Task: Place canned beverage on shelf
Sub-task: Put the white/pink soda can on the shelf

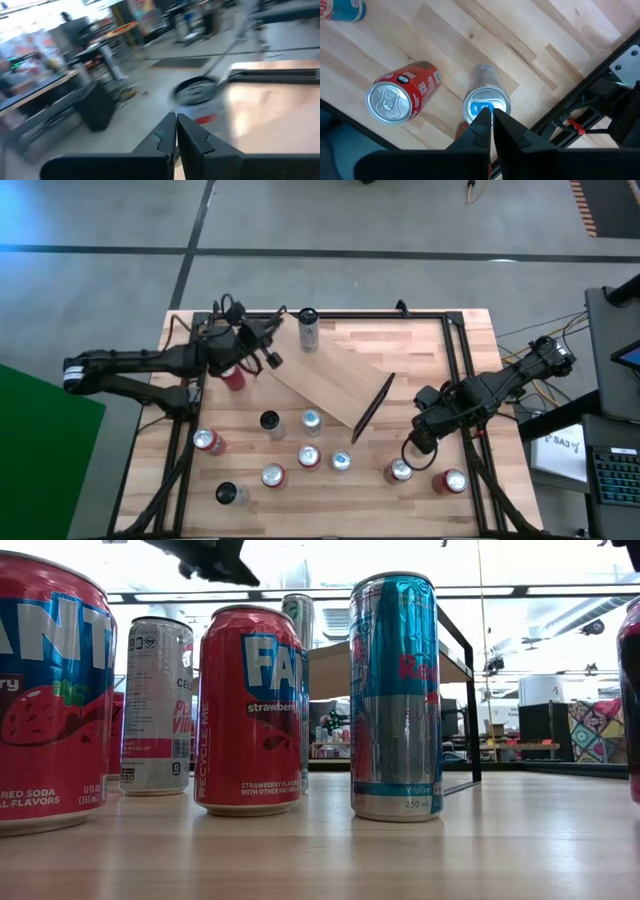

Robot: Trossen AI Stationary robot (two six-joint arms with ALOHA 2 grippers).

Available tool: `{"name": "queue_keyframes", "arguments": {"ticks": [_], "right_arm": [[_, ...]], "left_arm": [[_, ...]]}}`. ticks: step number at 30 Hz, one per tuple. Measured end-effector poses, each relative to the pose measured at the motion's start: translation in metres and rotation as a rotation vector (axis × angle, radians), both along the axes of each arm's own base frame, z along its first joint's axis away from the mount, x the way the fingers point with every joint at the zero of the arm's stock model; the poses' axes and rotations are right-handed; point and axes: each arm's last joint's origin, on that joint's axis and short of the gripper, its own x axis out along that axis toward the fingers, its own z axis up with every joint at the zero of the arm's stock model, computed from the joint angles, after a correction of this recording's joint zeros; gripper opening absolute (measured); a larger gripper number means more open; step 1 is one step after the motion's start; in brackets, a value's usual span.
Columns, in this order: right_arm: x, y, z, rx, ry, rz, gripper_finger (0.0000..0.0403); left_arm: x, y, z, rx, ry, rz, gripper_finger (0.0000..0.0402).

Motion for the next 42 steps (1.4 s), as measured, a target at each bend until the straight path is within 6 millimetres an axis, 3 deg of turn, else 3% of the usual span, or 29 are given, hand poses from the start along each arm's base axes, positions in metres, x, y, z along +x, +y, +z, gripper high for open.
{"name": "queue_keyframes", "arguments": {"ticks": [9,15,42], "right_arm": [[0.001,0.000,0.000,0.001,-0.006,-0.001,0.0009],[0.001,0.000,0.000,0.002,-0.006,-0.003,0.0009],[0.001,0.000,0.000,0.003,-0.005,-0.027,0.0009]], "left_arm": [[0.011,0.039,-0.022,-0.052,0.071,0.046,0.0000],[0.019,0.055,-0.034,-0.110,0.075,-0.017,0.0000],[0.030,0.046,-0.041,-0.174,0.062,-0.116,0.0000]]}}
